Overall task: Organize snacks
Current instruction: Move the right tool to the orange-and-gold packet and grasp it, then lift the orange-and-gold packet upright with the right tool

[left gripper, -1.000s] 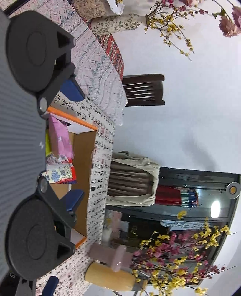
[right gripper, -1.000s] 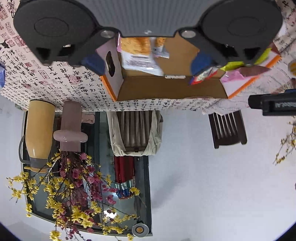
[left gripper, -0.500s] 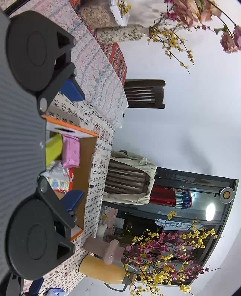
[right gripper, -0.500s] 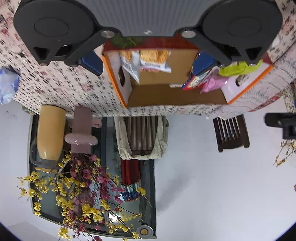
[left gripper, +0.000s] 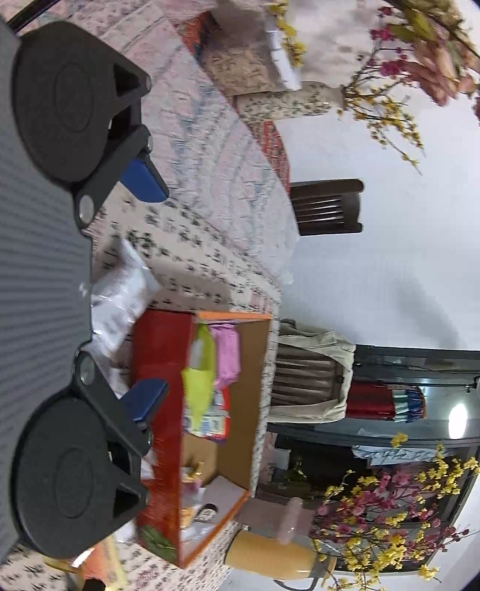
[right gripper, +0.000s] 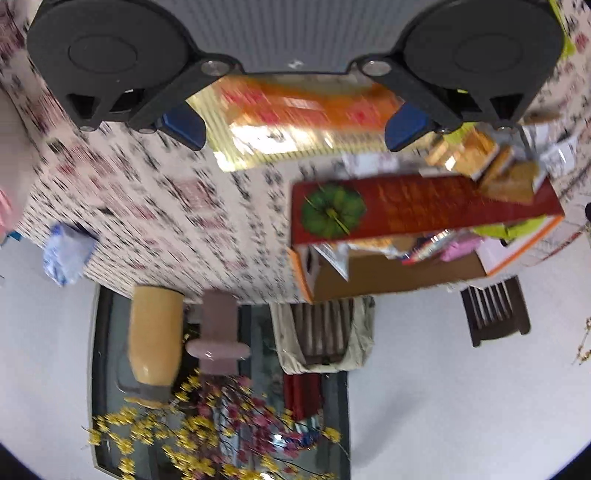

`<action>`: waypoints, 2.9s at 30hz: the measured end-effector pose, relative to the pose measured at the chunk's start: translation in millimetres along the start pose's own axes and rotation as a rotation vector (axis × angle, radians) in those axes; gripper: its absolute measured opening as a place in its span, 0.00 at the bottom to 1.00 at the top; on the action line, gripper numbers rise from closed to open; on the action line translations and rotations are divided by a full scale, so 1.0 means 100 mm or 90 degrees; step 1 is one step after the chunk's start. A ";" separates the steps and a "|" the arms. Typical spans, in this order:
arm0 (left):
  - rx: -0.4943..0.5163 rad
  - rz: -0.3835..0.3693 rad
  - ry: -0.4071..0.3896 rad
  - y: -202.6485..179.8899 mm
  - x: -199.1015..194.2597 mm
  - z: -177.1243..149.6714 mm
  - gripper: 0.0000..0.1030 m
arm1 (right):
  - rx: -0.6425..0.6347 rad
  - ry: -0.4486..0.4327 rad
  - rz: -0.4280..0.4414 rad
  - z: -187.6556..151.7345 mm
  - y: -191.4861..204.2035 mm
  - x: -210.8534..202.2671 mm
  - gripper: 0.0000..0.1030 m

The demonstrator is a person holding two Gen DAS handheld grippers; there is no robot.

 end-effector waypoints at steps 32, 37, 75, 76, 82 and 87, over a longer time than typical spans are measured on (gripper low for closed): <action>-0.057 -0.056 0.013 0.17 0.15 -0.21 1.00 | -0.108 0.010 0.048 0.03 0.51 0.12 0.27; -0.057 -0.052 0.016 0.17 0.16 -0.21 1.00 | -0.152 0.015 0.059 -0.06 0.38 0.01 0.26; -0.072 -0.020 0.025 0.23 0.19 -0.23 1.00 | 0.050 0.125 0.023 -0.22 -0.40 0.06 0.71; -0.072 -0.020 0.024 0.22 0.19 -0.23 1.00 | 0.033 0.121 0.017 -0.21 -0.37 0.09 0.68; -0.072 -0.019 0.024 0.22 0.19 -0.23 1.00 | -0.058 0.084 0.032 -0.11 -0.21 0.19 0.44; -0.071 -0.019 0.024 0.22 0.19 -0.23 1.00 | -0.131 0.040 0.065 -0.03 -0.09 0.30 0.36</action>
Point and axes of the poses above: each gripper's, at about its wrist camera, not at the fingertips, and x roughly the way its jaws point, y to its left, z to its top, the point moved 6 cm from there along x, roughly the way its jaws point, and after that the axes turned 5 degrees about -z, right-handed, at the moved point
